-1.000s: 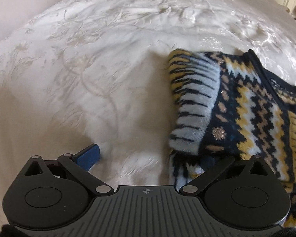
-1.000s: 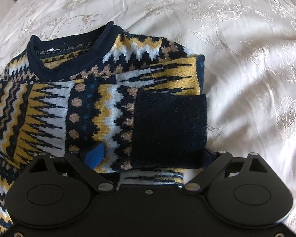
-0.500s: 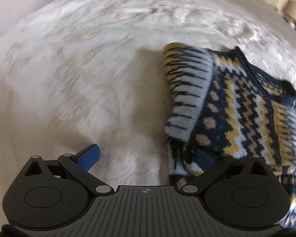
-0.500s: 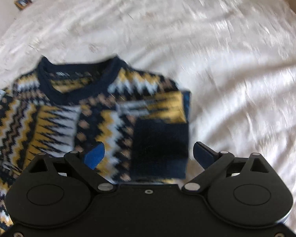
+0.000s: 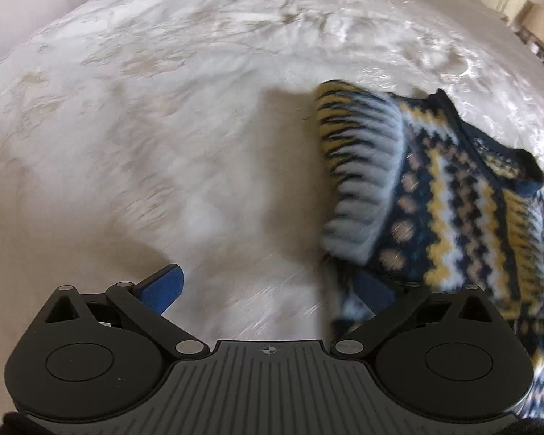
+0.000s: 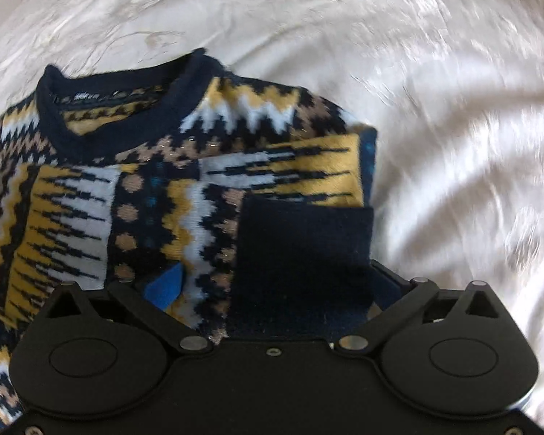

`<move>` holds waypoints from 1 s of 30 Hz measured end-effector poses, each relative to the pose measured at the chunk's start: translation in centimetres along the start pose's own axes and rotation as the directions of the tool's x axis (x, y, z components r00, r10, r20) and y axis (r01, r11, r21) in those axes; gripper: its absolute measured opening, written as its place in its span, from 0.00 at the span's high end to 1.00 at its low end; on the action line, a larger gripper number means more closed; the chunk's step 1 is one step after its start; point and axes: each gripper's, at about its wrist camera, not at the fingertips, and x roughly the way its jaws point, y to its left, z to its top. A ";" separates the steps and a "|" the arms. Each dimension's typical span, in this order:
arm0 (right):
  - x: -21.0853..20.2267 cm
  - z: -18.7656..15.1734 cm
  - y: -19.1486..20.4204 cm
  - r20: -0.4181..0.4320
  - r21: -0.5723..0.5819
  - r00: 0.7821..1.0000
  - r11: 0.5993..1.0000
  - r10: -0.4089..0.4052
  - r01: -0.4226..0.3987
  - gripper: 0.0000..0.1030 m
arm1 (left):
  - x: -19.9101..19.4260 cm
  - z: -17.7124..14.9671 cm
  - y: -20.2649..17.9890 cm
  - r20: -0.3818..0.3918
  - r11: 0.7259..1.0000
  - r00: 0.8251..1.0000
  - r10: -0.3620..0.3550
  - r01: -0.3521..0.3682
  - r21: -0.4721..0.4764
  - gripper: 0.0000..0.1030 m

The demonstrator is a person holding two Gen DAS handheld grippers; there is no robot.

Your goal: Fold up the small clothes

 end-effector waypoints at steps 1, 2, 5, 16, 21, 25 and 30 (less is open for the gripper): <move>-0.1 0.0 0.0 0.001 -0.003 1.000 1.000 -0.002 0.002 0.01 | -0.3 -0.4 0.8 -0.018 0.998 0.998 0.054 -0.055 -0.010 0.01; -0.1 0.0 0.0 0.003 -0.007 1.000 1.000 -0.003 0.003 0.01 | -0.7 -0.7 1.7 -0.033 0.995 0.995 0.095 -0.096 -0.036 0.01; -0.3 0.0 0.2 0.004 0.001 1.000 1.000 -0.005 0.005 0.01 | -2.8 -0.9 3.8 -0.004 0.977 0.987 0.161 -0.160 -0.143 0.02; -4.0 0.5 2.4 0.115 -0.049 0.993 0.999 0.013 -0.008 0.01 | -2.5 6.0 -7.0 0.163 0.980 0.986 -0.036 0.003 0.198 0.01; -1.3 0.3 1.3 0.041 -0.032 0.999 0.999 -0.027 0.028 0.01 | 2.4 4.9 -5.6 0.046 0.987 0.998 0.048 -0.055 0.152 0.00; -0.4 -0.2 -0.6 0.015 0.048 1.000 0.999 0.015 -0.016 0.01 | 3.7 4.6 -1.6 0.029 0.991 0.994 -0.109 0.111 -0.074 0.00; -1.2 -0.2 -0.7 0.019 0.066 1.000 0.998 0.009 -0.010 0.01 | 1.0 4.8 0.0 0.123 0.984 0.988 -0.093 0.110 -0.139 0.01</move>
